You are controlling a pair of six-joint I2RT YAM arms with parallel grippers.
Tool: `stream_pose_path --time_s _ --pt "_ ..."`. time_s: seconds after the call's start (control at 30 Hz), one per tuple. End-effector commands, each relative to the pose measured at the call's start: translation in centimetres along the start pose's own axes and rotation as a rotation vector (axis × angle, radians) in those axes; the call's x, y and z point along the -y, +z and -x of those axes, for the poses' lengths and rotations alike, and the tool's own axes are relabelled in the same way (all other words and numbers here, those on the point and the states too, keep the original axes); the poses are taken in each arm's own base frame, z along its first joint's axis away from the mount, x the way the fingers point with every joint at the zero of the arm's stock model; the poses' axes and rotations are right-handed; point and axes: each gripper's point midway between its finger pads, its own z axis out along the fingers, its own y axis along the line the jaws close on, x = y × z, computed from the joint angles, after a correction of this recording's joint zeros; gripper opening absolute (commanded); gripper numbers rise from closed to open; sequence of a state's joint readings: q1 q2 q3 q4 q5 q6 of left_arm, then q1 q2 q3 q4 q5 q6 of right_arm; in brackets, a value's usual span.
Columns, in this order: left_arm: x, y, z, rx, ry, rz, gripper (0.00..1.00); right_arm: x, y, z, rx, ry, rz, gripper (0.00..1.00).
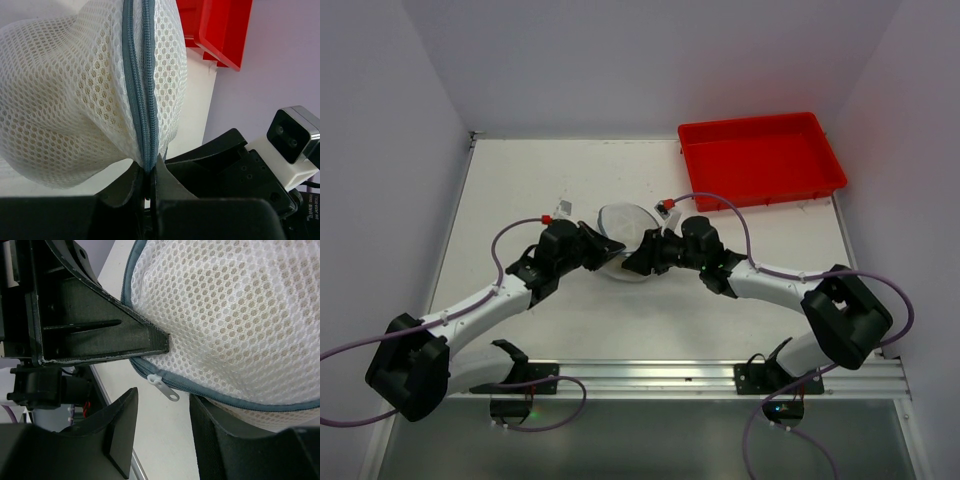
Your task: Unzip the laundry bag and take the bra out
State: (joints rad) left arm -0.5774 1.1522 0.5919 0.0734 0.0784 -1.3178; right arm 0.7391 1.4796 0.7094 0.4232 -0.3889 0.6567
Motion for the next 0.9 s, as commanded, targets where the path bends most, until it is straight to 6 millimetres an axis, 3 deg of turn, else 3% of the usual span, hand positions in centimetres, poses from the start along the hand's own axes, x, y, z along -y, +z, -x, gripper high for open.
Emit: stream_pose_path --time_s 0.0,0.23,0.53,0.57,0.7,0.77,0.83,0.87 --pt "2.9 -0.7 0.0 -0.009 0.01 -0.114 0.0 -1.8 0.1 2.0 0.052 -0.051 0.073 0.47" --pt "2.2 -0.8 -0.3 -0.022 0.032 -0.099 0.0 -2.1 0.0 2.4 0.055 -0.074 0.091 0.41" --pt "1.9 -0.8 0.1 -0.012 0.097 -0.074 0.0 -1.3 -0.9 2.3 0.068 -0.092 0.061 0.0" --pt "1.9 -0.8 0.2 -0.012 0.102 -0.072 0.0 -1.2 -1.2 2.3 0.066 -0.105 0.05 0.0" --pt "1.0 -0.8 1.3 -0.012 0.166 -0.054 0.0 1.1 -2.3 1.9 0.054 -0.131 -0.086 0.0" --pt "-0.3 -0.7 2.9 0.001 0.221 -0.005 0.0 3.3 -3.2 1.4 0.032 -0.146 -0.2 0.0" --pt "-1.8 -0.9 3.4 -0.036 0.295 0.034 0.0 4.0 -4.3 1.6 0.043 -0.157 -0.259 0.0" --pt "-1.9 -0.9 4.8 -0.022 0.31 0.042 0.0 4.9 -4.9 0.9 0.015 -0.16 -0.307 0.0"
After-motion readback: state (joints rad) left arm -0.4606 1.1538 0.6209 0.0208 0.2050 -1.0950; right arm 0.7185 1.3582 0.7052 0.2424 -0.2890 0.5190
